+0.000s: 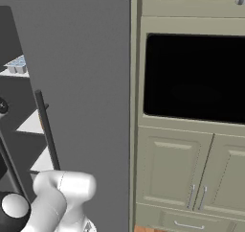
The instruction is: Open the freezer door, pick up the ice cube tray from the freezer, and place it on the dining counter.
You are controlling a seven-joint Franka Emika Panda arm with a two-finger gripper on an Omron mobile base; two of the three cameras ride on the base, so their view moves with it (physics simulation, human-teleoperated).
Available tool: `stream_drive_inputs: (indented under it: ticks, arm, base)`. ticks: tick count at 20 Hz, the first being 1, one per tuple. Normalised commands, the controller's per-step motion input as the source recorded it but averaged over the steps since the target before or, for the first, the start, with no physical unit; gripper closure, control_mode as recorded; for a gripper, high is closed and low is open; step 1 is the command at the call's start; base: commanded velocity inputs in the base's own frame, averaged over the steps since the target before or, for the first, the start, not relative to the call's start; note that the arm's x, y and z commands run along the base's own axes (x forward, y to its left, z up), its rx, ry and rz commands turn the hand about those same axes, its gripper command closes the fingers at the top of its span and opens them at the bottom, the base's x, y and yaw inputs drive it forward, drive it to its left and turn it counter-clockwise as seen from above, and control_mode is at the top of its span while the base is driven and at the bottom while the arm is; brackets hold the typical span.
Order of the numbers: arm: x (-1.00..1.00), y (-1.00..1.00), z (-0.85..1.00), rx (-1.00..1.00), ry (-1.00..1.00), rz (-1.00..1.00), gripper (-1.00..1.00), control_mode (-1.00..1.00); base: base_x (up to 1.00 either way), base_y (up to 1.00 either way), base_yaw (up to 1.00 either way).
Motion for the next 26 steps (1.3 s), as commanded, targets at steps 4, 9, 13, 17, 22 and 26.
stream_drive_inputs:
  ticks: [4,9,13,17,22,26]
  arm:
    - [0.00,0.19,0.00,0.00,-0.04,0.00,-1.00,-1.00]
    - [0.00,0.25,0.00,-0.01,-0.05,0.00,-1.00,-1.00]
    - [-0.09,0.13,0.01,0.00,-0.01,0.00,-1.00,-1.00]
    - [-0.27,-0.48,0.25,0.00,0.00,-0.06,-1.00,-1.00]
    - [-0.41,-0.73,0.38,0.00,0.06,-0.14,-1.00,-1.00]
    - [-0.45,-0.59,0.49,0.00,0.13,-0.20,-1.00,-1.00]
  base:
    - [0.00,0.00,0.00]
    - [0.00,0.00,0.00]
    - [0.00,0.00,0.00]
    - [0.00,0.00,0.00]
    - [0.00,0.00,0.00]
    - [0.00,0.00,0.00]
